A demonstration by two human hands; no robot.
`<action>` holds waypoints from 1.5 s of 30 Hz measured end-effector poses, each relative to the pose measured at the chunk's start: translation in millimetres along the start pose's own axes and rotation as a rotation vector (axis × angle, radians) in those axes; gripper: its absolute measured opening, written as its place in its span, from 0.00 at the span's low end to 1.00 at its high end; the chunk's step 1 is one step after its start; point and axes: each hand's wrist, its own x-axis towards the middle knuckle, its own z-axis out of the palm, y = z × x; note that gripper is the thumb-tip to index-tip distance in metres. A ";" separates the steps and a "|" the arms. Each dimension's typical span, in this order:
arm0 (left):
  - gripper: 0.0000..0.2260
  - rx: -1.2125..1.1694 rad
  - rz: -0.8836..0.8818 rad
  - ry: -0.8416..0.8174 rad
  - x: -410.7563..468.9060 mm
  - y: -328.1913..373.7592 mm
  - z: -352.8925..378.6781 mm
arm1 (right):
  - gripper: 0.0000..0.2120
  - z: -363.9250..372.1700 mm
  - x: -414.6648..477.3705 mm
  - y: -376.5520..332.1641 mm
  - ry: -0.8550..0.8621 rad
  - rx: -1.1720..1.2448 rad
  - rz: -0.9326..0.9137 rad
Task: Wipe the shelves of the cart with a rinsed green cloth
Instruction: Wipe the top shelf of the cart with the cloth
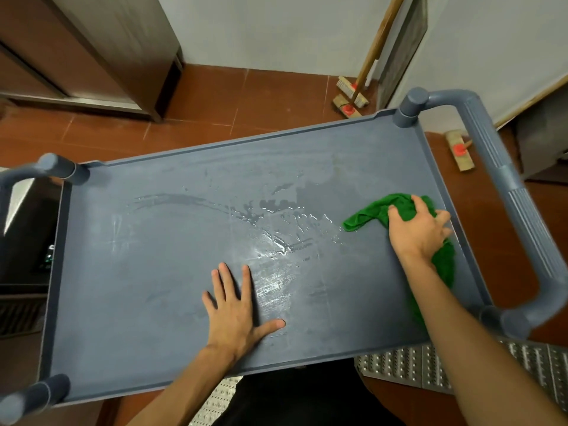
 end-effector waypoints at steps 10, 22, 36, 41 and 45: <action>0.60 0.011 -0.009 0.074 2.9 -0.9 1.4 | 0.26 39.7 -17.3 -60.0 -0.017 -0.060 -0.099; 0.60 -0.022 -0.039 0.096 2.9 1.9 -0.9 | 0.29 111.0 -163.5 -153.2 -0.274 -0.130 -0.483; 0.48 -0.065 -0.005 -0.032 -2.1 0.9 -16.5 | 0.34 133.3 -244.4 -176.5 -0.740 -0.196 -0.979; 0.38 -0.204 0.068 0.099 -11.1 -28.2 -7.0 | 0.25 108.0 -217.0 -162.5 -0.692 0.199 -0.780; 0.29 -0.314 -0.048 0.292 -20.9 -68.0 -5.4 | 0.20 80.0 -181.5 -138.2 -0.581 0.383 -0.560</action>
